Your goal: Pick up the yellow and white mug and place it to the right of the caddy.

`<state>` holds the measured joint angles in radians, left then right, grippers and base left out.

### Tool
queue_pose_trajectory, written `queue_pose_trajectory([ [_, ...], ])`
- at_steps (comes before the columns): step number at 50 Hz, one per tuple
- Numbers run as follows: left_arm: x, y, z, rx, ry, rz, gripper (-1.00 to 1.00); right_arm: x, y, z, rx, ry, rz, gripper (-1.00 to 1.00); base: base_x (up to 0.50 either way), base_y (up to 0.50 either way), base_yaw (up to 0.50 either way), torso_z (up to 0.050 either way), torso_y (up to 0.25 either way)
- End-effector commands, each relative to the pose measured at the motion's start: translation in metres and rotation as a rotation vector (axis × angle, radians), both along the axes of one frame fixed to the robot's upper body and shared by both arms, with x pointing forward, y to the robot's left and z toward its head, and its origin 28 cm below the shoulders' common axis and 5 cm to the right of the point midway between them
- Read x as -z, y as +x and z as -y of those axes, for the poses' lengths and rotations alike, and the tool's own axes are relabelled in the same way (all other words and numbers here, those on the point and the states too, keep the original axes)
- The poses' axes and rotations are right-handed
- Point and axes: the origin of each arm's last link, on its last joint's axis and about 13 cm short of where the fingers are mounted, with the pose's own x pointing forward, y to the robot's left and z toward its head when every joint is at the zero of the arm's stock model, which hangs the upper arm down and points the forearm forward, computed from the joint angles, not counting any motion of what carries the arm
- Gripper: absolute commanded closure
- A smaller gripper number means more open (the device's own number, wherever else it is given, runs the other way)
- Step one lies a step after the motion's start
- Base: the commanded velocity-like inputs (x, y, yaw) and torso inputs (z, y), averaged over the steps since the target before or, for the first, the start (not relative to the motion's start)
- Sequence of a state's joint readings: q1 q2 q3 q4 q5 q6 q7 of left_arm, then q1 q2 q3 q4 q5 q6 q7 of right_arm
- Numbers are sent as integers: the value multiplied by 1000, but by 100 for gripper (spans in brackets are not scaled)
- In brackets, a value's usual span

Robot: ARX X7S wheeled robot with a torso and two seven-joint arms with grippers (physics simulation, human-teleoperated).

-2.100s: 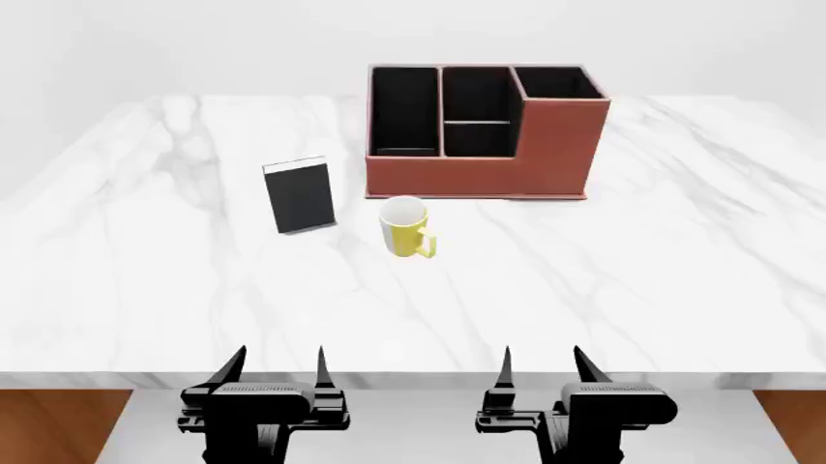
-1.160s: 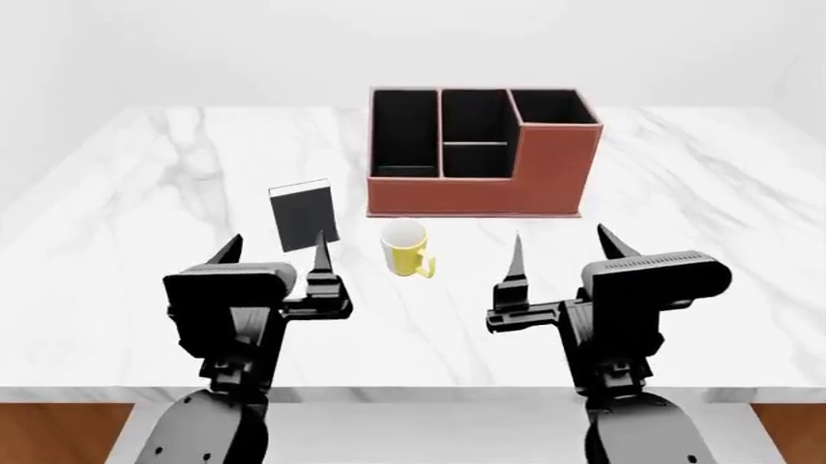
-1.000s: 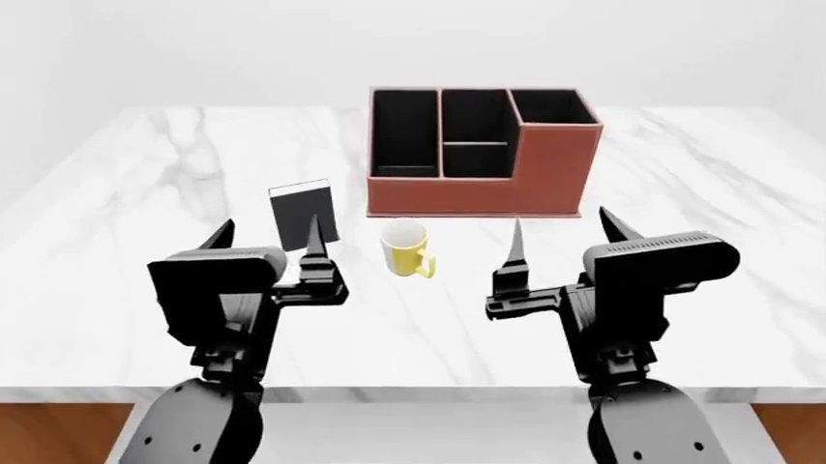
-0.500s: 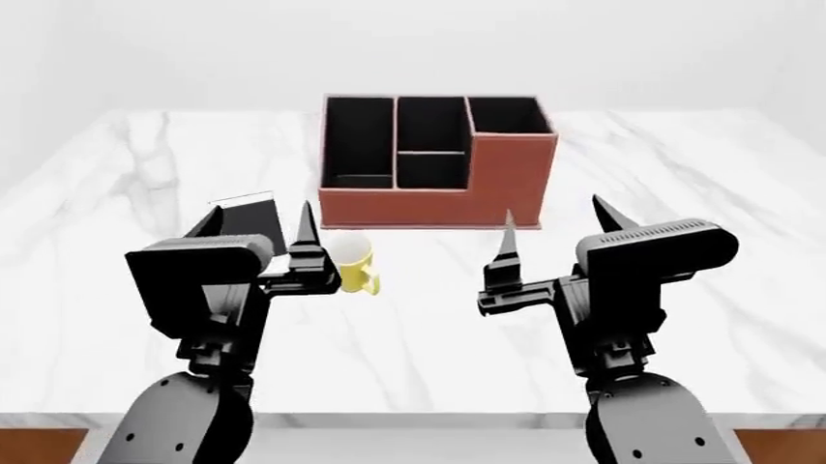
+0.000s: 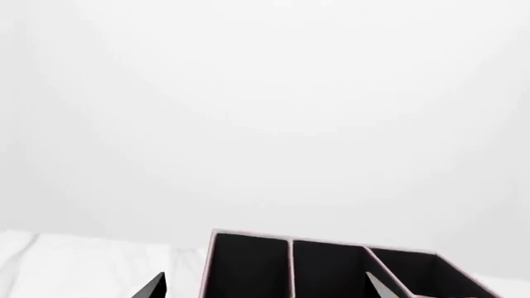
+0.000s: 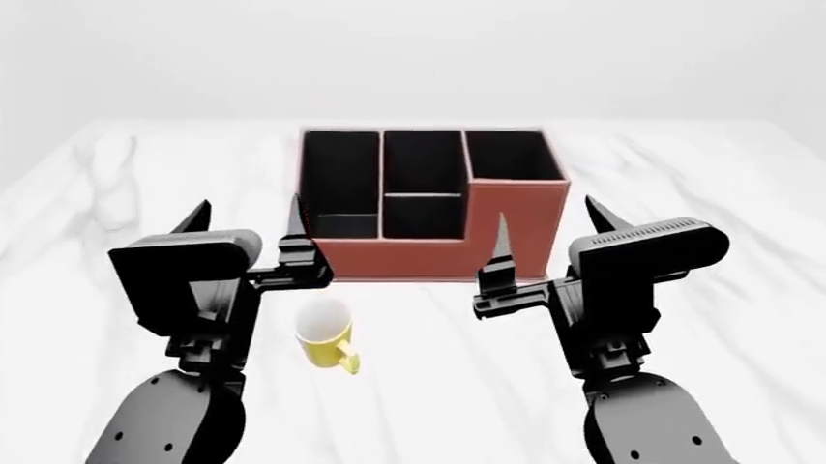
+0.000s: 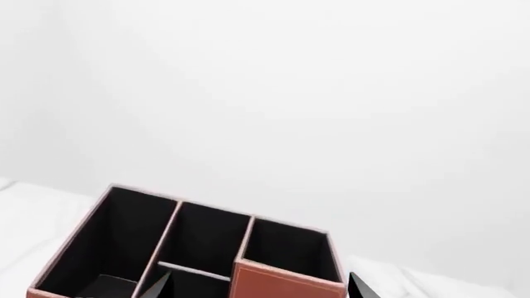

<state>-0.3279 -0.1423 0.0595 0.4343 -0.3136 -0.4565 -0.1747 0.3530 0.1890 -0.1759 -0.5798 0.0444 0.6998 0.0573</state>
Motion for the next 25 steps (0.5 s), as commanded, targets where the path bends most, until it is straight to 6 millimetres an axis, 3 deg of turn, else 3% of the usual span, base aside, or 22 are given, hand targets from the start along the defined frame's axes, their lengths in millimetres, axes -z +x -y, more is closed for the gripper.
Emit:
queue_pose_trajectory([
  [1,0,0,-1,-6,-2,4,-100,0,0,0,-1,2,-2,-100,500,0,0,0,15],
  [25,1,1,0,-15,18,-2,-100,0,-1,0,-33,49,19,-100,500,-26,0,0,1],
])
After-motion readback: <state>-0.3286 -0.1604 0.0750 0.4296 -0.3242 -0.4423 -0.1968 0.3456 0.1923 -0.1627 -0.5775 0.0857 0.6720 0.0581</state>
